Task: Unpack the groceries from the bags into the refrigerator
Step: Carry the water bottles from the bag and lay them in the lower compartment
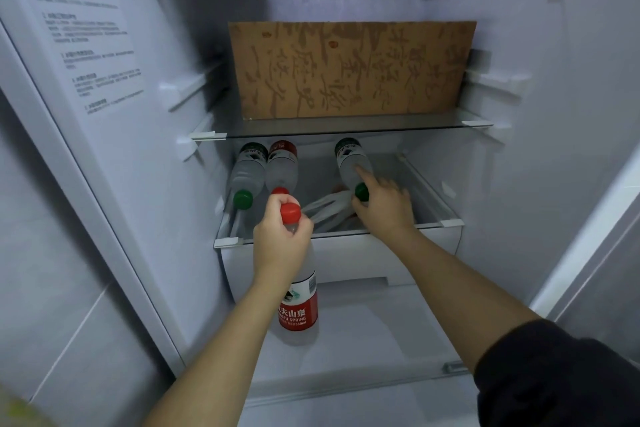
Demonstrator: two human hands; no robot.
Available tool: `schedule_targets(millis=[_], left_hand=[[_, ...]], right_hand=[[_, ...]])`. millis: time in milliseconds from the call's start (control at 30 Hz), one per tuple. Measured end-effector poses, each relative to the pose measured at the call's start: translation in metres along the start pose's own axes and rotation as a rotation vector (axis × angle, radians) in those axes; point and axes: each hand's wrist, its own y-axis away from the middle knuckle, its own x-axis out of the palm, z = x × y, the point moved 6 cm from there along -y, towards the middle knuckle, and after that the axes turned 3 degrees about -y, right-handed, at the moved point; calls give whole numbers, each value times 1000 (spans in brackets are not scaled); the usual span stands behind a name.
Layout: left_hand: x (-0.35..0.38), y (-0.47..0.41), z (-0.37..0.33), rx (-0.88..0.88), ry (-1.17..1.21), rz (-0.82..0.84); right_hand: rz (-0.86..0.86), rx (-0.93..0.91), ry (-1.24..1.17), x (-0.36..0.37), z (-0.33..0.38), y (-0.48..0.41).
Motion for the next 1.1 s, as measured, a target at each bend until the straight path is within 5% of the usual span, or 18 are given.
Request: schedule_targets(millis=[367, 733, 1100], left_hand=[[-6, -3, -3, -110, -69, -3], [-70, -13, -151, 525, 297, -200], [-6, -20, -110, 683, 147, -112]], right_hand=[[52, 55, -68, 4, -6, 0], [44, 62, -103, 2, -6, 2], [46, 89, -94, 0, -6, 2]])
